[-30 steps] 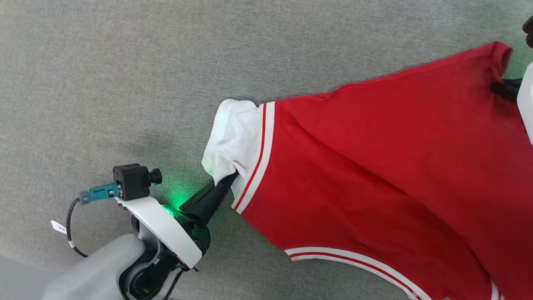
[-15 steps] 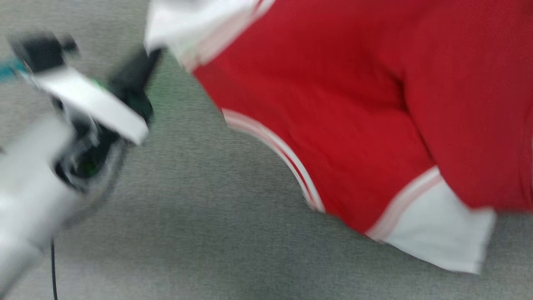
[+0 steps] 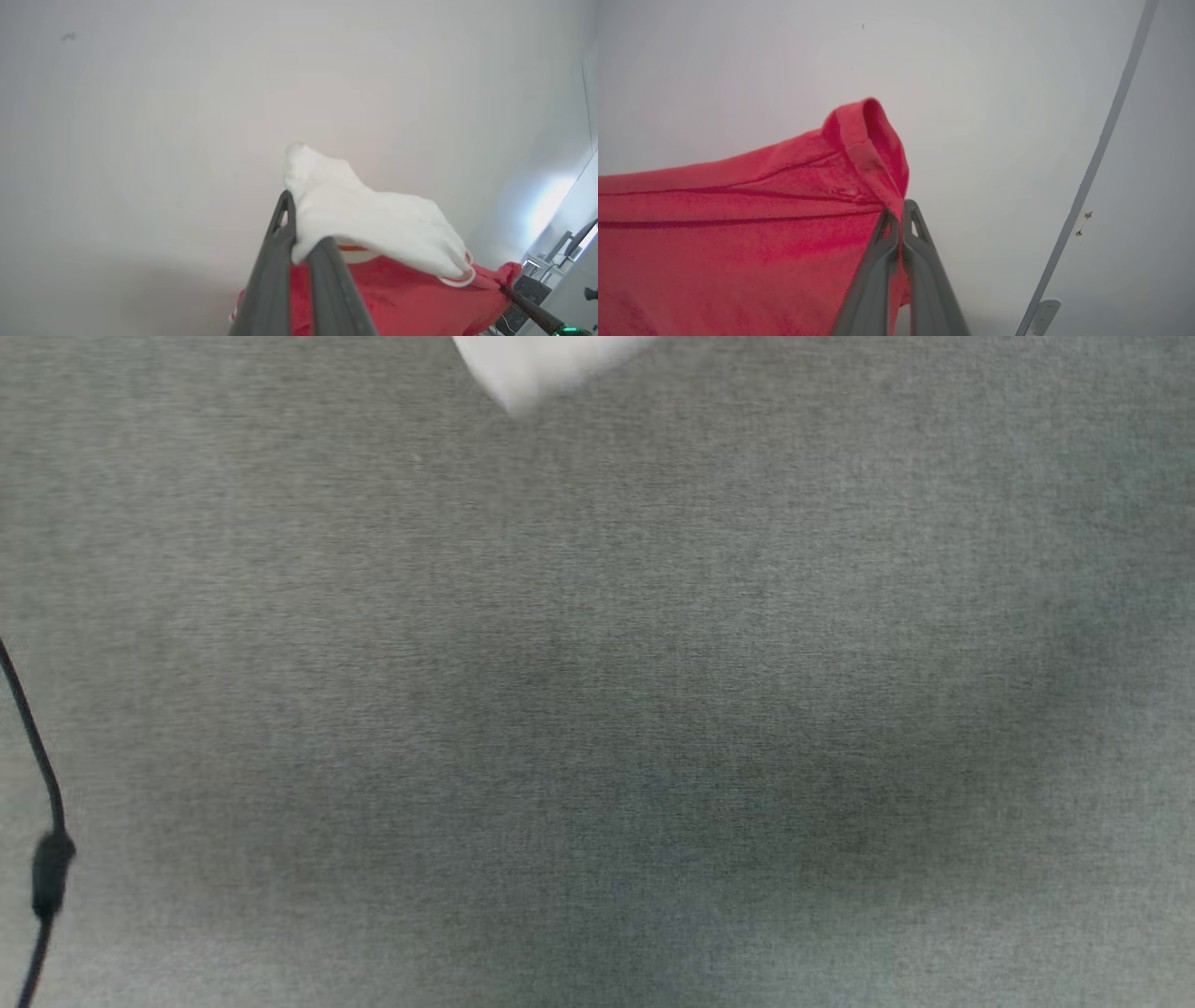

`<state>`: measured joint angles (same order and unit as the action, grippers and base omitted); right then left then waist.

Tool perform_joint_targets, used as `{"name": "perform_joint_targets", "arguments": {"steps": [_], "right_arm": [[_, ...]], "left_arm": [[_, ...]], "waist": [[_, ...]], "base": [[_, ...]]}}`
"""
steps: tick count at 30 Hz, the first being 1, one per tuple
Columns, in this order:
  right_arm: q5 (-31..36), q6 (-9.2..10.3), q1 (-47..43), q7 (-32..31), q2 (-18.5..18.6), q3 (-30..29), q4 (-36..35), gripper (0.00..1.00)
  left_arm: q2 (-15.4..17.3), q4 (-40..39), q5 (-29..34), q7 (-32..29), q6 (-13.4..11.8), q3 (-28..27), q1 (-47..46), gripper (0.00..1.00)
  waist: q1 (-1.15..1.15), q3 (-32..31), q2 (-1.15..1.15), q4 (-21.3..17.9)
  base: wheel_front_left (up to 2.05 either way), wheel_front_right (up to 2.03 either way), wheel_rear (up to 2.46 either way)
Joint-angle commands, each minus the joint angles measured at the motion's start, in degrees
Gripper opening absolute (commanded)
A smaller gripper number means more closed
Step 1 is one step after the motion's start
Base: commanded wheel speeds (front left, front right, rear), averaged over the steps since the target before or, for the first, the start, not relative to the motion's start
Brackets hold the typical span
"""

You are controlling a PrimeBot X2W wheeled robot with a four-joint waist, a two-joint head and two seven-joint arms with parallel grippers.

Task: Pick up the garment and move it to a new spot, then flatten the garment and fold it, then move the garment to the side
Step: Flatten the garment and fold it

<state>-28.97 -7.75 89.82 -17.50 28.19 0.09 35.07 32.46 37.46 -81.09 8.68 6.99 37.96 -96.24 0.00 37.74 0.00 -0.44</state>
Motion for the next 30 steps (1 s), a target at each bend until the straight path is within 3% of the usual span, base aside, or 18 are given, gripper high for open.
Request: {"name": "perform_joint_targets", "arguments": {"steps": [1,7,13,21,30], "right_arm": [[1.5,0.48,2.0,2.1,0.2,-1.1,1.7,0.00],[3.7,0.48,3.8,7.5,-1.5,-2.0,6.5,0.00],[0.5,0.42,-5.2,7.8,-0.9,2.8,6.3,0.00],[-8.8,0.40,-30.3,3.8,3.7,9.9,-7.4,0.00],[-15.3,0.38,-58.1,-2.3,8.2,5.1,-24.7,0.00]], "left_arm": [[0.1,2.5,0.4,1.3,-0.4,-1.4,-3.6,0.00],[-3.0,6.1,-2.1,2.0,0.2,-3.1,-7.8,0.00],[-1.4,-3.9,-6.9,1.4,0.3,-1.5,7.7,0.00],[2.9,-24.0,-10.6,5.2,0.4,-0.3,38.5,0.00],[7.2,-41.8,-6.6,6.4,0.4,2.8,63.5,0.00]], "waist": [[0.00,0.8,0.00,-0.9],[0.00,0.6,0.00,-0.9],[0.00,-0.7,0.00,-0.3],[0.00,-3.3,0.00,0.4],[0.00,-8.3,0.00,1.3]], "base": [[0.00,0.00,0.00],[0.00,0.00,0.00],[0.00,0.00,0.00],[0.00,0.00,0.00],[0.00,0.00,0.00]]}}
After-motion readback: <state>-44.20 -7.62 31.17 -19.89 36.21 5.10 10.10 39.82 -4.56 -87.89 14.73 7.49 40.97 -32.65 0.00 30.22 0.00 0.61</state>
